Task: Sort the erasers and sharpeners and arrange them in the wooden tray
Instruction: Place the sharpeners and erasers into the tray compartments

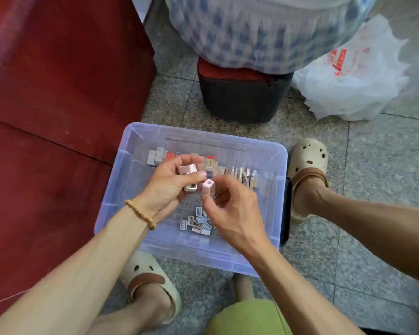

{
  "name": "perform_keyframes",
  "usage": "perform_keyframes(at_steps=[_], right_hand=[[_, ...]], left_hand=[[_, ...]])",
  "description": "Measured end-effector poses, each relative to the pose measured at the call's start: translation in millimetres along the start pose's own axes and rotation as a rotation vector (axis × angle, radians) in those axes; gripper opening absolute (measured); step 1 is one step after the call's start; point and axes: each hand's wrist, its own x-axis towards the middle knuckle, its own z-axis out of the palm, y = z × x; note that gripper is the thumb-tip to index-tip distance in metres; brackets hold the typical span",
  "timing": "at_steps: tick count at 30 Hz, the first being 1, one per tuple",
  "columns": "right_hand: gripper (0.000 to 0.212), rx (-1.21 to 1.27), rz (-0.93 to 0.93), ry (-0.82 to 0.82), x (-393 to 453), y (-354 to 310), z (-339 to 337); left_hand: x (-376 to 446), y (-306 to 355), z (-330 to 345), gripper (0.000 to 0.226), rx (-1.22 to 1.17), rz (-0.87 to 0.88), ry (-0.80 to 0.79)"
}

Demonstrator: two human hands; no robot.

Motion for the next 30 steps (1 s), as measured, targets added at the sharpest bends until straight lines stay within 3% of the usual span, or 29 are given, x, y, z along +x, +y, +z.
perform_keyframes(at_steps=[5,11,19,30], right_hand=[[0.031,0.014,-0.083,-0.059,14,-34,-4],[0.007,0.08,-0.143,-0.188,26,-82,6],[0.006,0.262,-0.172,-0.414,22,-141,29],[0.035,0.193,-0.484,-0.754,3,-224,58]], left_hand=[[-33,22,-12,0.015,-0.042,0.059,0.123],[-83,35,-24,0.011,-0.117,0.107,0.291],[-143,45,-45,0.015,-0.306,0.194,0.4],[-223,75,-94,0.01,-0.218,0.418,0.594]])
